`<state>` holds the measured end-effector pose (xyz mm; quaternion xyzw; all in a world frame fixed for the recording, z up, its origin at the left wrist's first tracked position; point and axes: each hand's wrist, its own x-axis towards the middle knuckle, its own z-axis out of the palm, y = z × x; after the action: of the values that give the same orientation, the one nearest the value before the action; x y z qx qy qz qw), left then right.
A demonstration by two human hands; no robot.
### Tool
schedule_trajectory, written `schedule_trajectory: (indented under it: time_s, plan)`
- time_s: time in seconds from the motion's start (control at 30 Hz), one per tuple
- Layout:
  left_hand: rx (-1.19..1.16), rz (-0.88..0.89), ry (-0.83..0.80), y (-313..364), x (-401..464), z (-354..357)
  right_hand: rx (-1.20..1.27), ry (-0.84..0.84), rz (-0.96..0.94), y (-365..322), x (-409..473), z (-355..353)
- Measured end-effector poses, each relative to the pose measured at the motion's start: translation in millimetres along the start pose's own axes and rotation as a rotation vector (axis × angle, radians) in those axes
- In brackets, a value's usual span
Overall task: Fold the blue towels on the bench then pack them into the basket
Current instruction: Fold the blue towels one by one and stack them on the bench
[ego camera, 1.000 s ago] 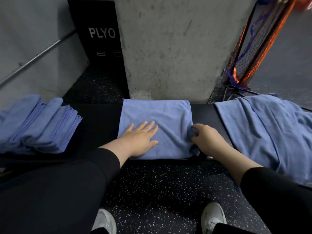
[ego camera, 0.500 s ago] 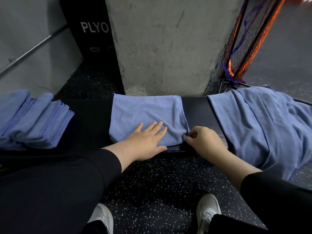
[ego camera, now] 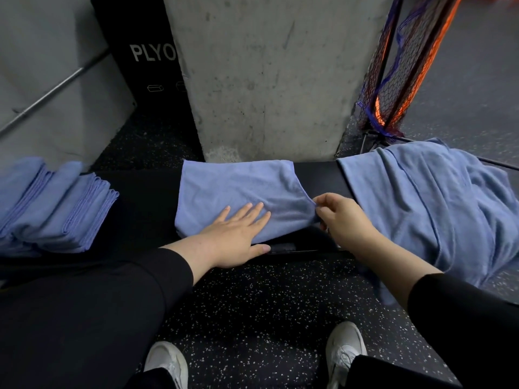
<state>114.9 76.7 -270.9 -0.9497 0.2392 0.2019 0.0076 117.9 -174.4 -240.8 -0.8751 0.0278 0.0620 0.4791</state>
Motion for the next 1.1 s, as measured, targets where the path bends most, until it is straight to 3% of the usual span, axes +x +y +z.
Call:
schedule_trajectory:
  time_s: [0.07, 0.37, 0.43, 0.57, 0.7, 0.93, 1.1]
  plan:
    - [-0.005, 0.000, 0.009, -0.1, -0.4, 0.3, -0.166, -0.003, -0.086, -2.2, 0.4, -0.9]
    - [-0.020, 0.008, 0.022, -1.6, 0.4, 0.6, -0.249, -0.050, -0.134, -2.1, -0.4, 6.4]
    - [-0.016, 0.011, 0.022, -1.9, 0.7, 0.8, -0.048, -0.010, -0.093, -4.0, -0.5, 9.4]
    - [-0.018, 0.010, 0.019, -1.7, 0.9, 1.1, 0.599, 0.044, 0.181, -17.6, 1.0, 17.3]
    - [-0.017, 0.008, 0.024, -1.4, 0.9, 1.4, 0.830, 0.034, 0.369, -18.9, 7.1, 18.1]
    - [-0.020, 0.007, 0.032, -1.6, 1.0, 1.8, 0.684, -0.126, 0.560, -12.1, 18.3, 10.9]
    - [-0.024, 0.015, 0.024, -1.8, 0.8, 1.2, 0.424, -0.133, 0.471, -8.6, 21.3, -3.5]
